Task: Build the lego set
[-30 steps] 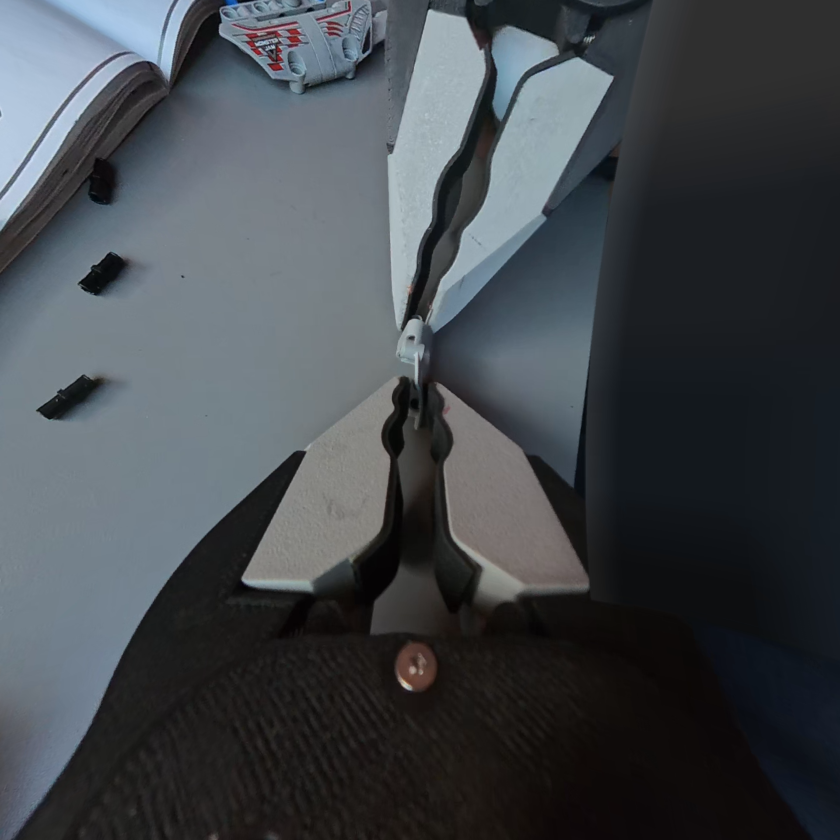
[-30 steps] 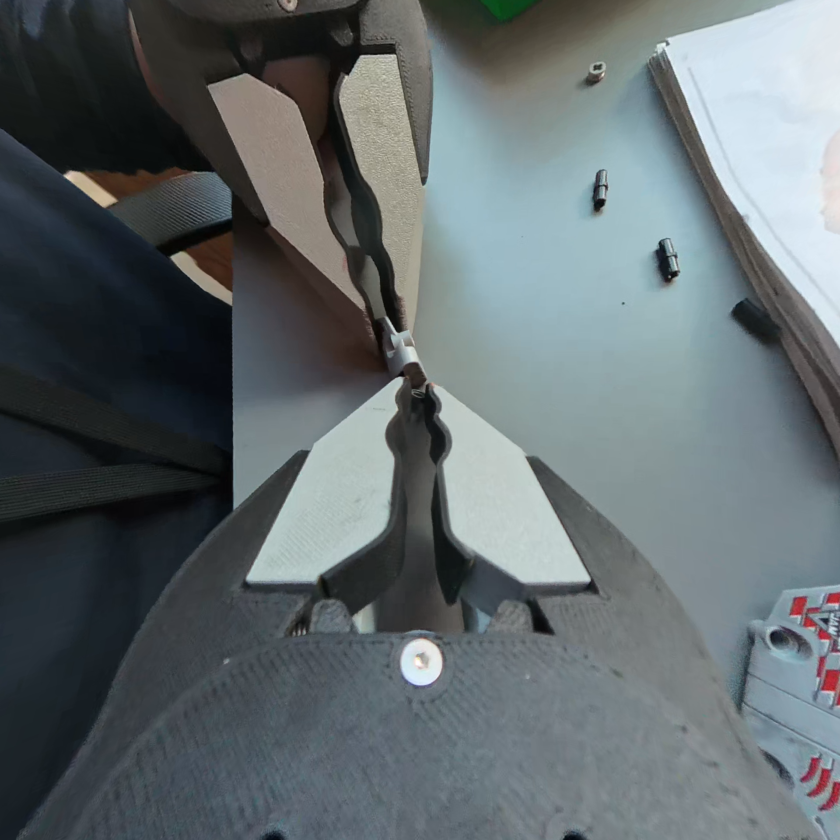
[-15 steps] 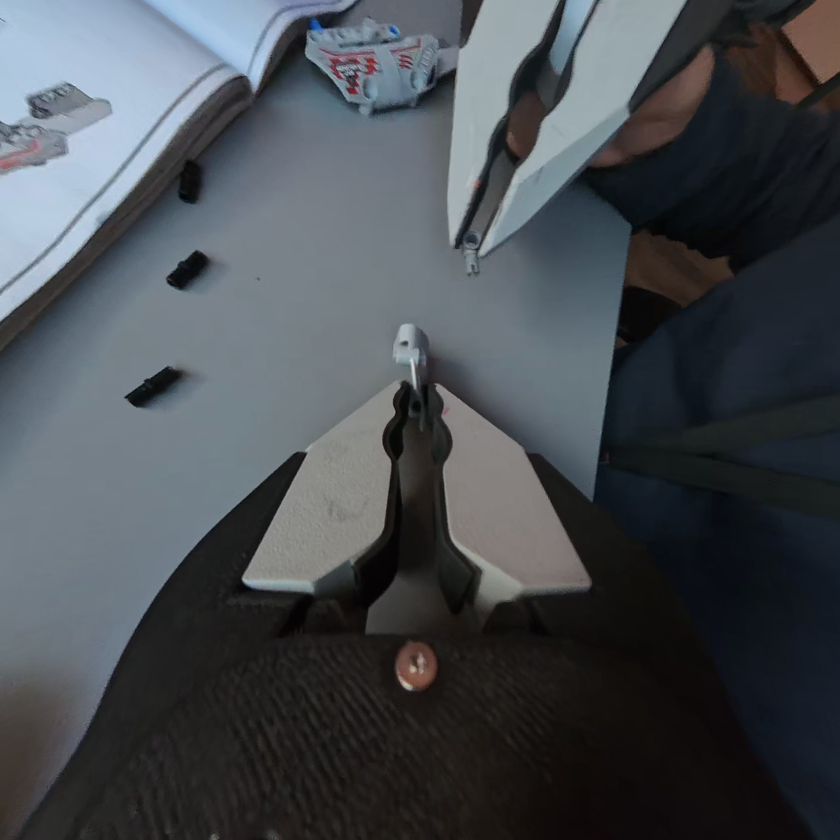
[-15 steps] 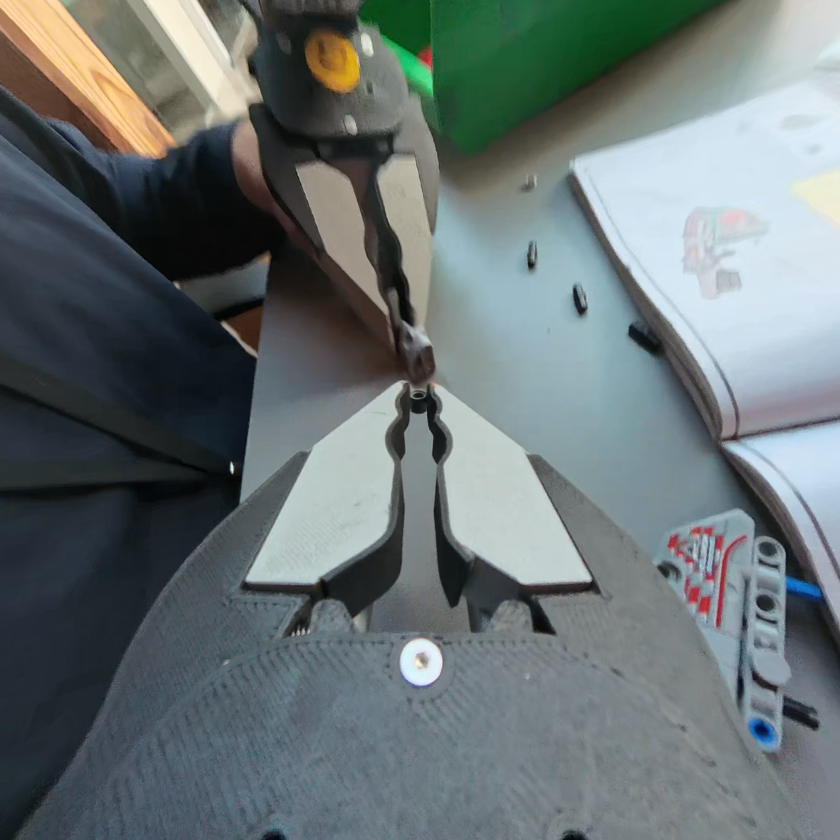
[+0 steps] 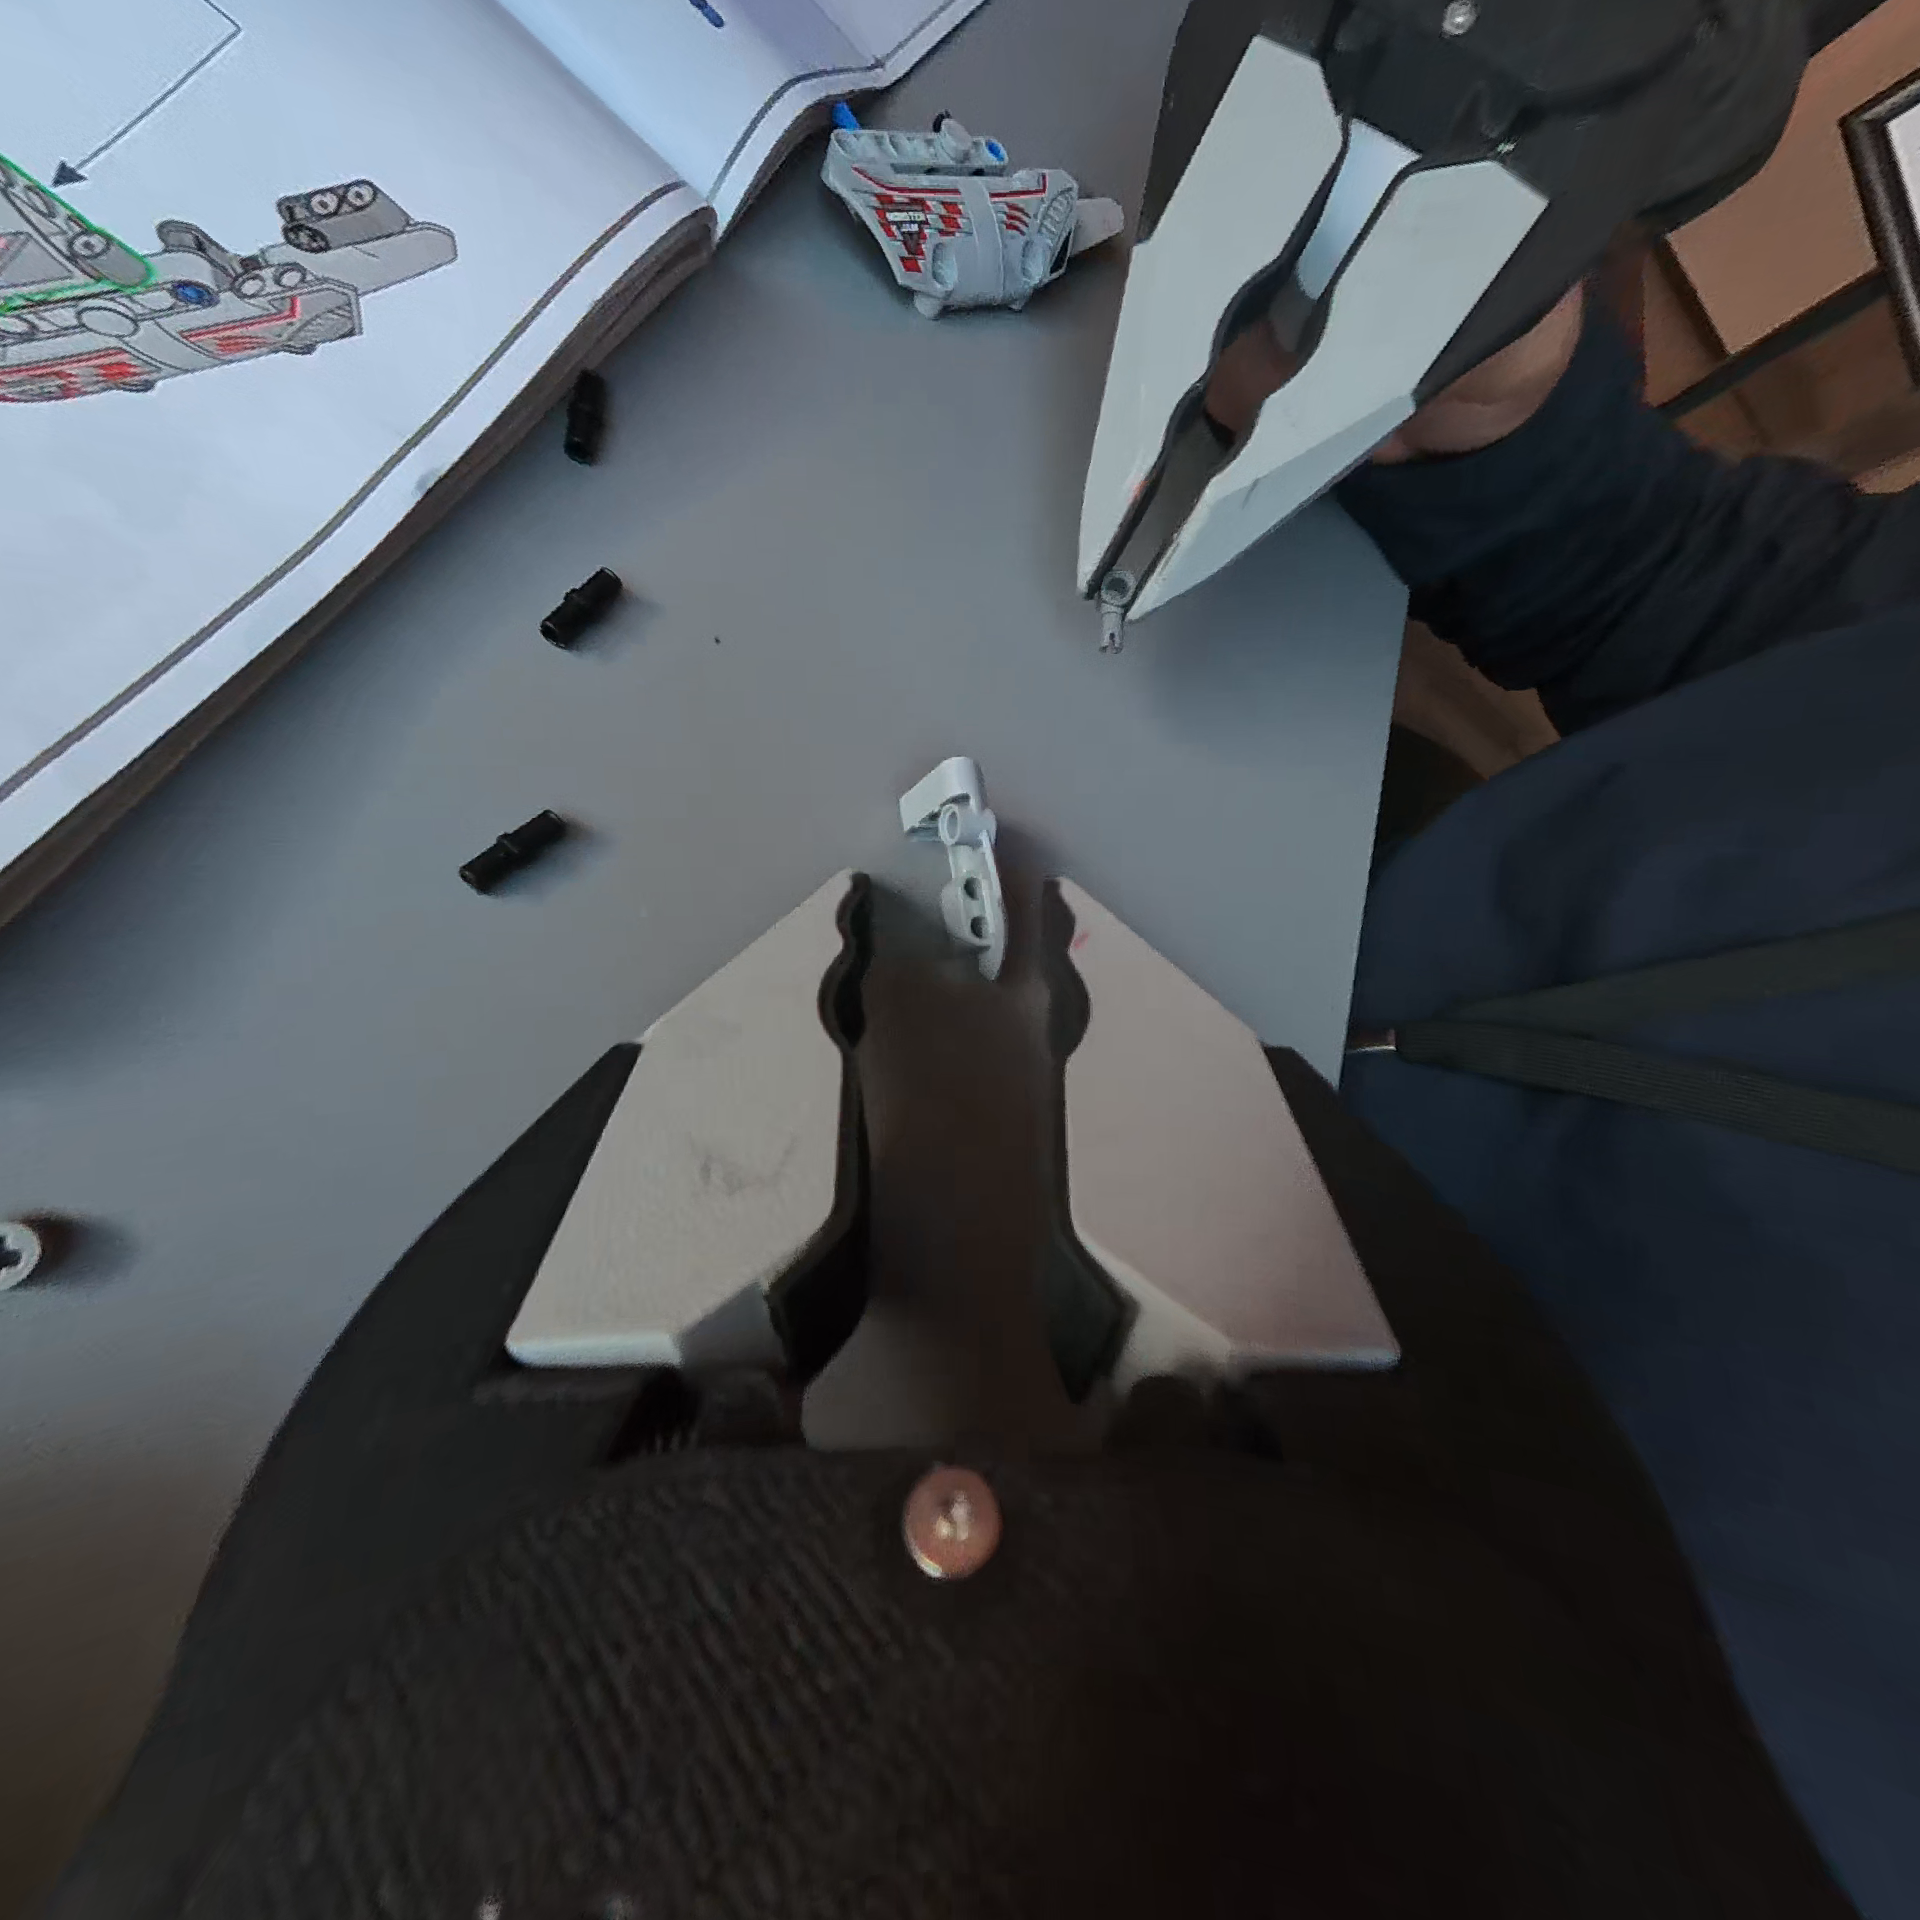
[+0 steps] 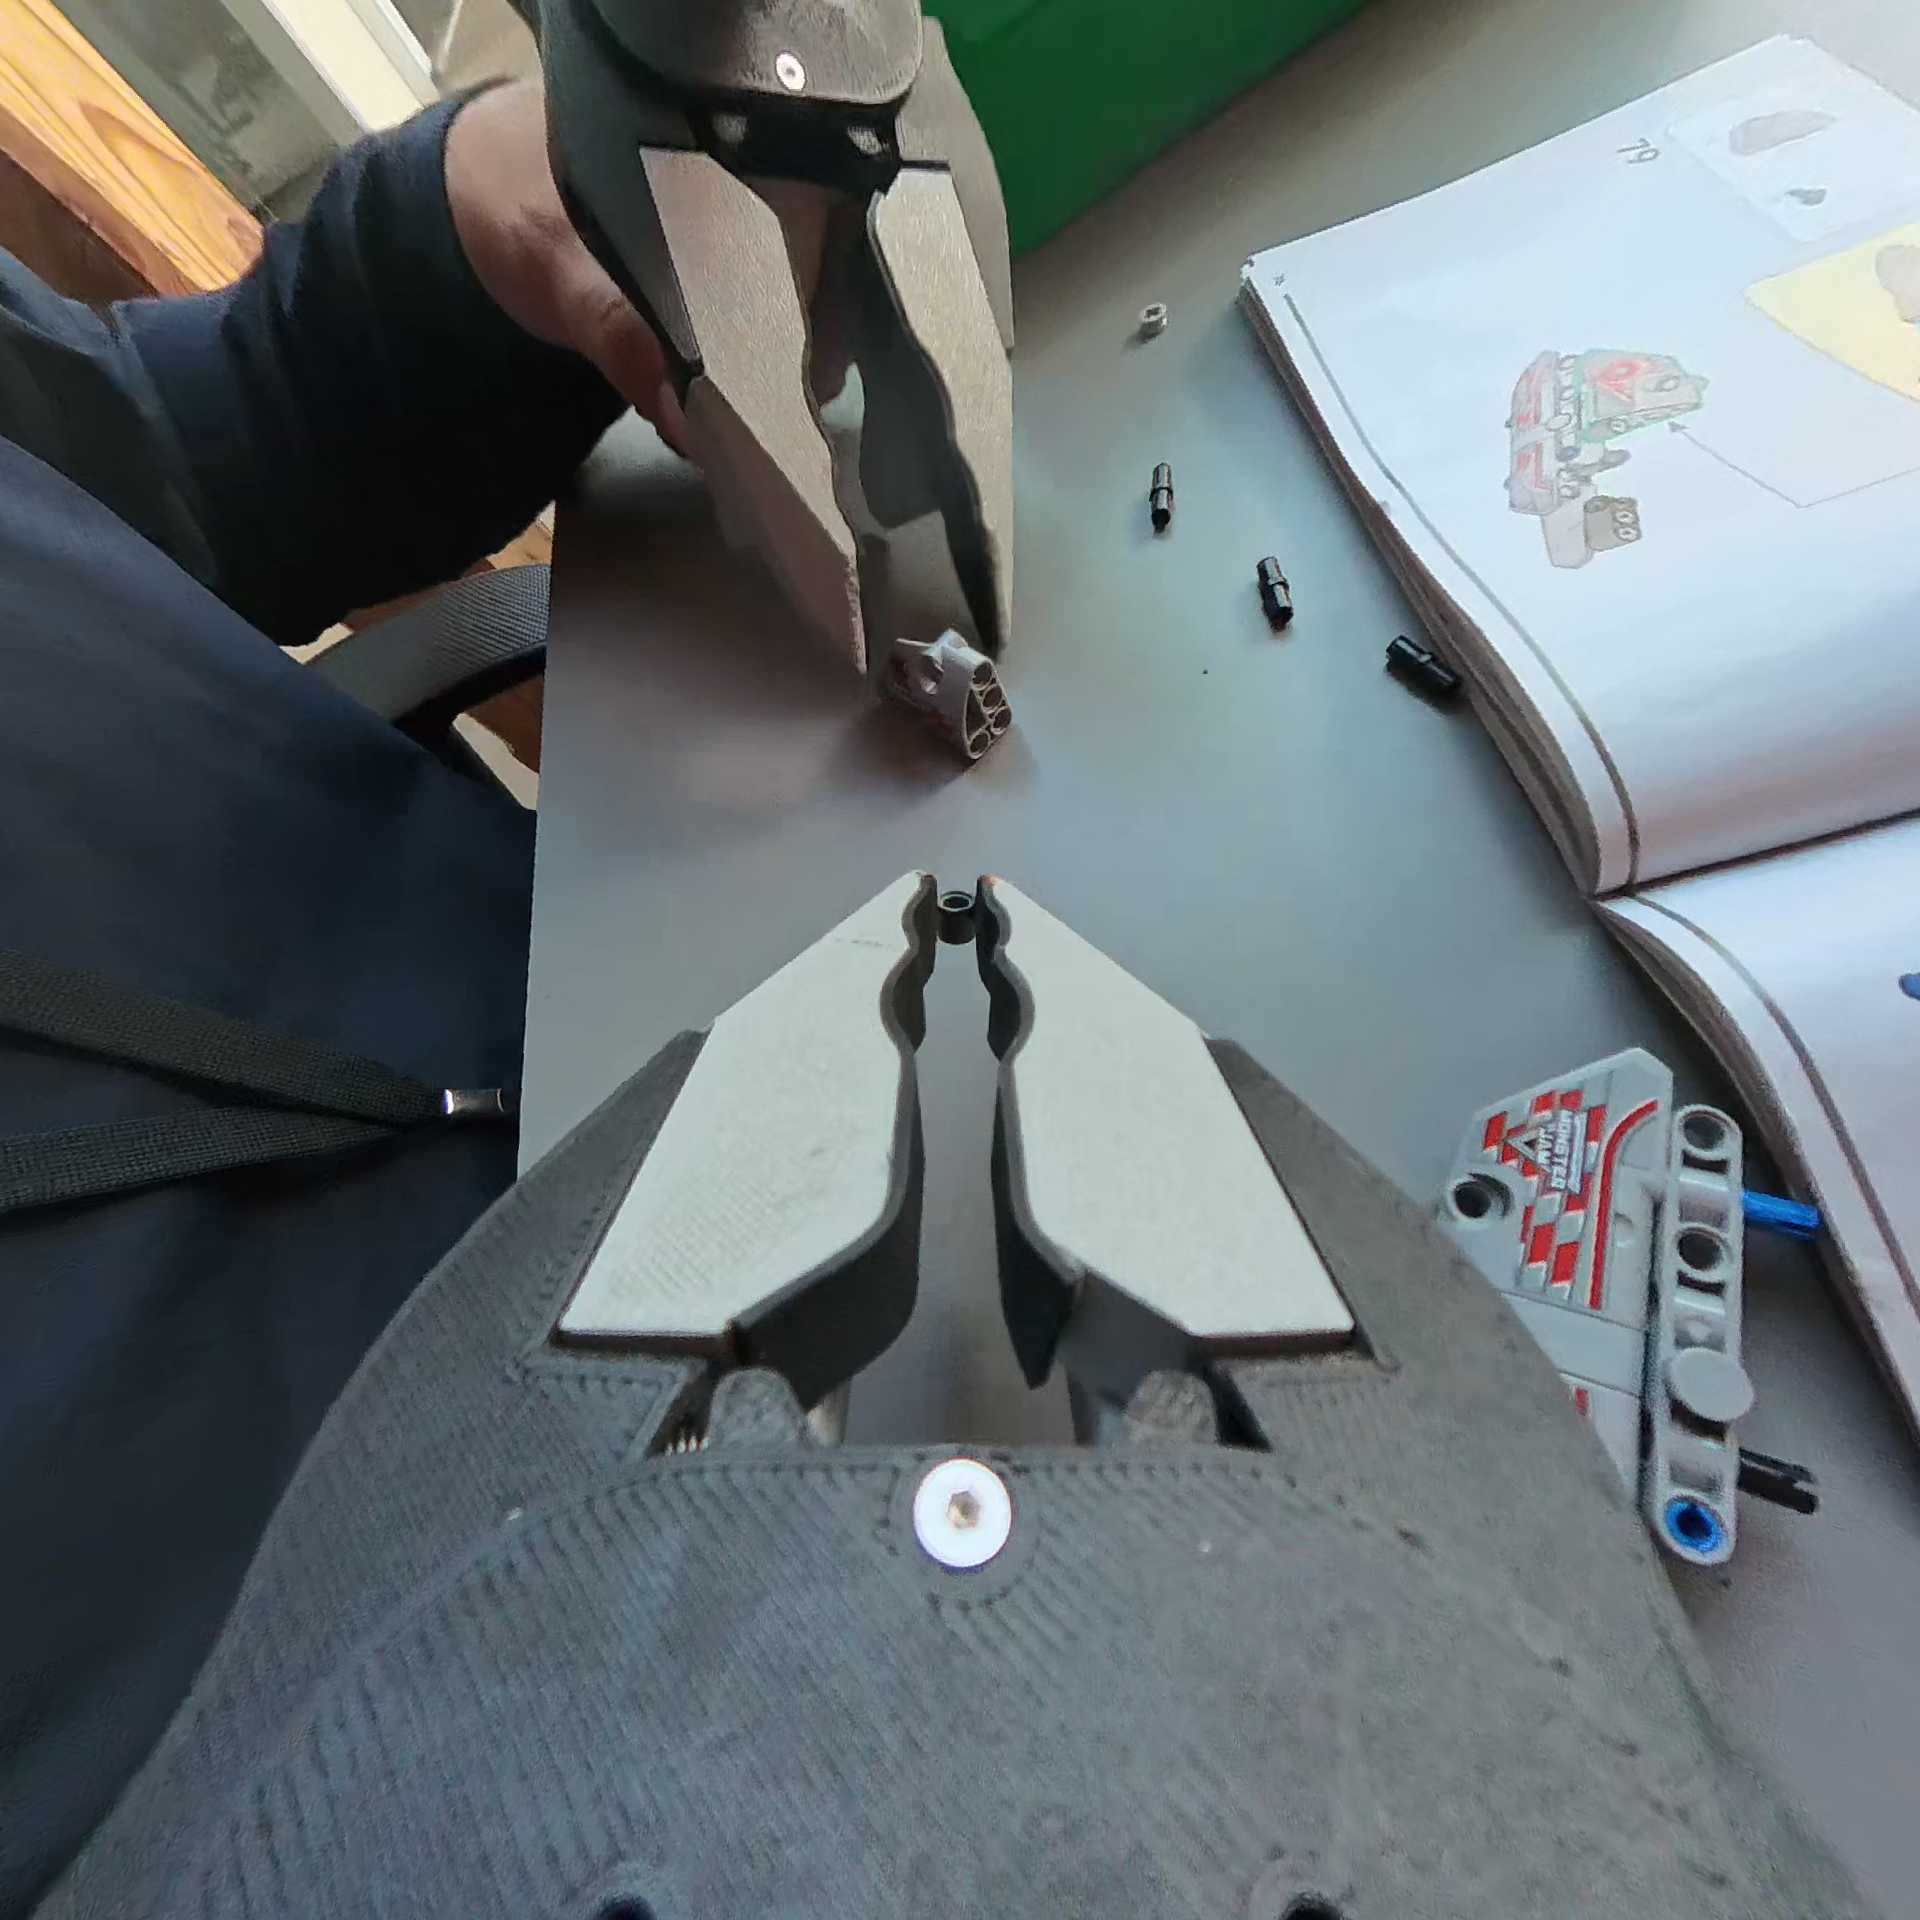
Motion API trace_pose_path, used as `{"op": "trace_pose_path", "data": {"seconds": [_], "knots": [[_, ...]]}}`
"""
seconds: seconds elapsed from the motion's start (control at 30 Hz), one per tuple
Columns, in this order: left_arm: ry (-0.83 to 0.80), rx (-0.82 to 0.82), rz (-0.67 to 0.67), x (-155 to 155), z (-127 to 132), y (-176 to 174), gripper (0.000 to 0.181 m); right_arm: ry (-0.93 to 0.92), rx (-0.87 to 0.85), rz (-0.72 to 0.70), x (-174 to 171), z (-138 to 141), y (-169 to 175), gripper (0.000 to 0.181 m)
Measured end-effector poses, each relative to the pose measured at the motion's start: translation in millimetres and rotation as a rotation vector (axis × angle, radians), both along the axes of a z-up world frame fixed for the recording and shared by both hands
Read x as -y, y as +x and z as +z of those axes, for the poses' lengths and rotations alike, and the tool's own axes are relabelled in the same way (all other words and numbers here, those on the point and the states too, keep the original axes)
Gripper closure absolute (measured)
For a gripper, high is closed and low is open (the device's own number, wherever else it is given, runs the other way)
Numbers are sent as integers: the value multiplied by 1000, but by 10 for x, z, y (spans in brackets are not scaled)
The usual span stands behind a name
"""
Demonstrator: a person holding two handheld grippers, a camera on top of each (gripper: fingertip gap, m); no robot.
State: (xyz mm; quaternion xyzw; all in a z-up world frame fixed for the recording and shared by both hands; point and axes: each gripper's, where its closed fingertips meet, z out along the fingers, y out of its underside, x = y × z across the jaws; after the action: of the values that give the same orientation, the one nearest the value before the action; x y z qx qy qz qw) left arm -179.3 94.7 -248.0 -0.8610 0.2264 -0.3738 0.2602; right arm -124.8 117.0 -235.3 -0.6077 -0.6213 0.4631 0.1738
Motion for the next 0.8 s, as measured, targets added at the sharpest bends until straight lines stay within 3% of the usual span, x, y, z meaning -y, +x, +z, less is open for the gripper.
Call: {"op": "trace_pose_path", "data": {"seconds": [0.2, 0.23, 0.3, 0.33, 0.43, 0.5, 0.63, 0.8], "knots": [[56, -74, 4, -51, 57, 26, 132, 50, 22, 17, 45, -48, -6, 178], [61, -105, -20, -62, 18, 53, 137, 47, 21, 22, 58, -45, -10, 178], [37, -121, -97, -60, -58, 109, 172, 44, 22, 36, 88, -46, -14, 178], [-8, -100, -111, -83, -74, 115, 176, 45, 25, 42, 102, -51, -12, 178], [-166, -5, -171, -108, -32, 107, 165, 46, 24, 65, 160, -51, 2, 178], [-195, -31, -178, -180, -38, 47, 166, 46, 21, 71, 177, -47, 10, 178], [-34, -139, -126, -359, 45, 4, 132, 32, 9, 71, 186, -24, 24, 178], [243, -416, -168, -291, 45, -33, 129, 11, -42, 48, 140, 62, 14, 178]]}}
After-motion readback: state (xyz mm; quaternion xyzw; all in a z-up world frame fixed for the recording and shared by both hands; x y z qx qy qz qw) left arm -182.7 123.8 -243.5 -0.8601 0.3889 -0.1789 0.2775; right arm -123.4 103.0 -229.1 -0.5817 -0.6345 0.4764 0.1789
